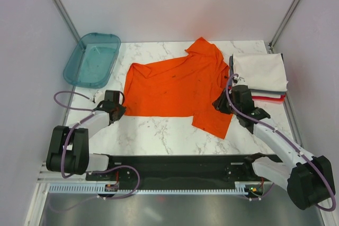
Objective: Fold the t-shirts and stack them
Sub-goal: Flatten the tshirt out
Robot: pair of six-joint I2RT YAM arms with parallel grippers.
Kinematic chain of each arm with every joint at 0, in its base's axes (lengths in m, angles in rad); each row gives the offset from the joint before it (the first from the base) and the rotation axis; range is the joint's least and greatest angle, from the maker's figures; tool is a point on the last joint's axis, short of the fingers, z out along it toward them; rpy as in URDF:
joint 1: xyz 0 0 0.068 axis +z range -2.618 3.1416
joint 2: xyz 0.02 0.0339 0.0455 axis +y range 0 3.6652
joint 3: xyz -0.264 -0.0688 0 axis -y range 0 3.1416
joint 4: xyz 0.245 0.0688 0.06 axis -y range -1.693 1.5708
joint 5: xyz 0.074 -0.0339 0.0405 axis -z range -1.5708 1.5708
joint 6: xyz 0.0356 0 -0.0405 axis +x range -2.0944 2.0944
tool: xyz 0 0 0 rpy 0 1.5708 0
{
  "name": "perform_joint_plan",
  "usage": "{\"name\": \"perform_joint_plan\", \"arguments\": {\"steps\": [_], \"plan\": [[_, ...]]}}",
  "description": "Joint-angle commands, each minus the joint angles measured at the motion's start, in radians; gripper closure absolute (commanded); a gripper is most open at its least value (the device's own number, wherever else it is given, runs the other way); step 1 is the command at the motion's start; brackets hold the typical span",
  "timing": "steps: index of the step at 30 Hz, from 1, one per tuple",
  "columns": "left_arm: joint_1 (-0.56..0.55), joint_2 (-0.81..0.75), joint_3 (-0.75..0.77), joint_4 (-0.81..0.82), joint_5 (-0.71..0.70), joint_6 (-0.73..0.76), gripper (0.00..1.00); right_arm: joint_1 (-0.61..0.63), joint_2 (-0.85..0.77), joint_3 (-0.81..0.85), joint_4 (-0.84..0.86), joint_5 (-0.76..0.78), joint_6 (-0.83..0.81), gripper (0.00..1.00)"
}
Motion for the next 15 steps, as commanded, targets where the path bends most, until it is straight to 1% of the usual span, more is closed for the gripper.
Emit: {"name": "perform_joint_plan", "arguments": {"steps": [1, 3, 4, 5, 6, 8, 9, 11, 15], "plan": [[0.003, 0.008, -0.05, -0.038, 0.003, -0.054, 0.88, -0.001, -0.034, -0.022, -0.097, 0.059, 0.034, 0.64], [0.003, -0.01, -0.062, -0.04, 0.002, -0.057, 0.91, -0.001, -0.045, -0.021, -0.141, 0.084, 0.066, 0.63], [0.003, -0.03, -0.072, -0.04, 0.002, -0.057, 0.95, -0.001, -0.047, -0.021, -0.187, 0.089, 0.08, 0.63], [0.003, -0.038, -0.076, -0.04, 0.002, -0.057, 0.96, 0.001, -0.048, -0.019, -0.213, 0.102, 0.116, 0.6], [0.003, -0.044, -0.079, -0.04, 0.002, -0.057, 0.97, -0.001, -0.041, -0.013, -0.246, 0.14, 0.132, 0.56], [0.003, -0.062, -0.079, -0.049, -0.001, -0.055, 0.98, 0.005, -0.031, -0.007, -0.313, 0.162, 0.143, 0.5], [0.003, -0.067, -0.079, -0.052, -0.001, -0.055, 0.98, 0.009, -0.015, 0.004, -0.338, 0.197, 0.156, 0.5], [0.003, -0.084, -0.079, -0.057, -0.003, -0.055, 0.98, 0.01, 0.001, 0.019, -0.405, 0.217, 0.163, 0.5], [0.003, -0.11, -0.081, -0.055, -0.001, -0.043, 0.98, 0.041, -0.002, 0.002, -0.461, 0.216, 0.195, 0.5]]}}
